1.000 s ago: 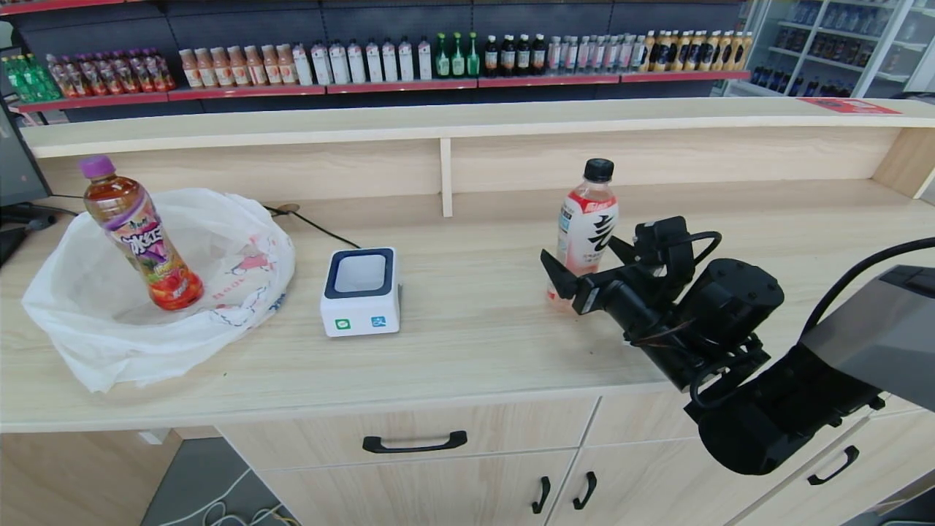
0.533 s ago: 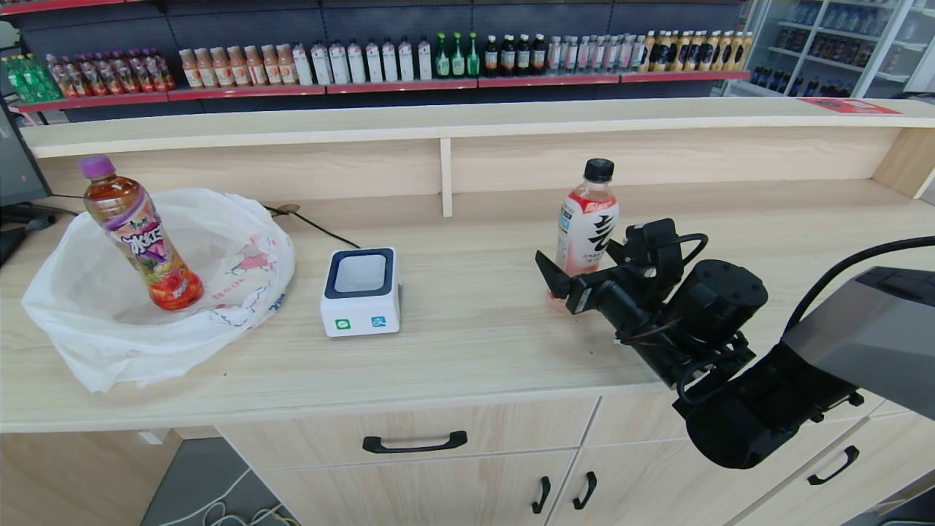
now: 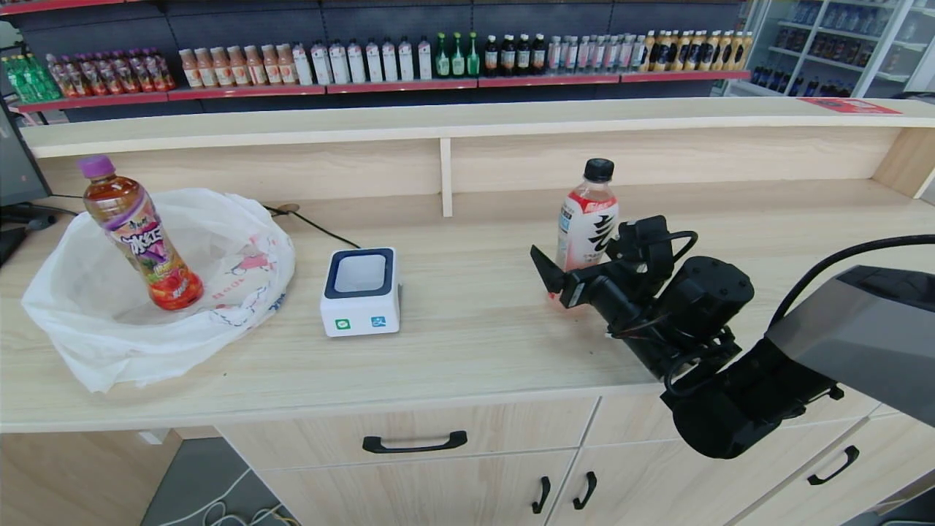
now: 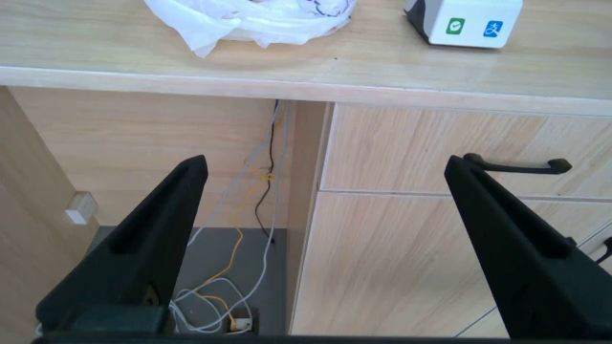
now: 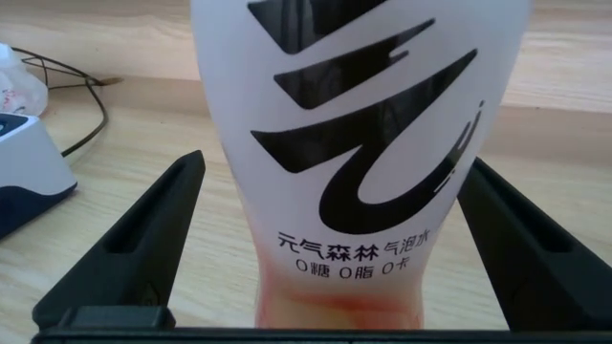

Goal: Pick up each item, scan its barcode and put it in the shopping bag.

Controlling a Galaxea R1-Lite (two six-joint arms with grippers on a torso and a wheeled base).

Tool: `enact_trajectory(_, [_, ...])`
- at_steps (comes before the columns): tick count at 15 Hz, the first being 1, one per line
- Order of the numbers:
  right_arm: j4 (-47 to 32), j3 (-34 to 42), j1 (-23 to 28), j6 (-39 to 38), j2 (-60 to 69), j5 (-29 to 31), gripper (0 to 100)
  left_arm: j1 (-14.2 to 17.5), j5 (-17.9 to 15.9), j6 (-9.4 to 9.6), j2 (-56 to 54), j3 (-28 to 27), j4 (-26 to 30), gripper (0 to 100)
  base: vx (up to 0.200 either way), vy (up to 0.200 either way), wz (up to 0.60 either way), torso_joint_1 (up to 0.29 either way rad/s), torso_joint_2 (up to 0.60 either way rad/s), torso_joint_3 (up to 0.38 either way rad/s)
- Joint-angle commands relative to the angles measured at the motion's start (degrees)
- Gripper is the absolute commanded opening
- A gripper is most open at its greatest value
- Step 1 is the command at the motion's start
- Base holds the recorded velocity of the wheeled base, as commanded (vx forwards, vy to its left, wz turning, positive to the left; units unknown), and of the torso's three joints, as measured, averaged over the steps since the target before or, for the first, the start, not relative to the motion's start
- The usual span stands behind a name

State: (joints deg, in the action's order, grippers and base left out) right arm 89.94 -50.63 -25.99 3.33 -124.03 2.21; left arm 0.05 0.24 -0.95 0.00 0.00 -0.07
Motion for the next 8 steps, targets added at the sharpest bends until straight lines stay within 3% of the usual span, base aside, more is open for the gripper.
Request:
enact_trajectory(1, [0.1,-0.9,-0.4,0.0,-0.8,-0.1,100,0.1,0.0,-0.02,0.0,0.0,0.0,100,0.0,0.0,0.0,0.0,0.0,0.0])
enact_trajectory(8, [0.1,-1.5,-0.3,0.0,-1.5,0.3,100,0.0,0.0,-0.02,0.0,0.0,0.0,100,0.0,0.0,0.0,0.0,0.0,0.0])
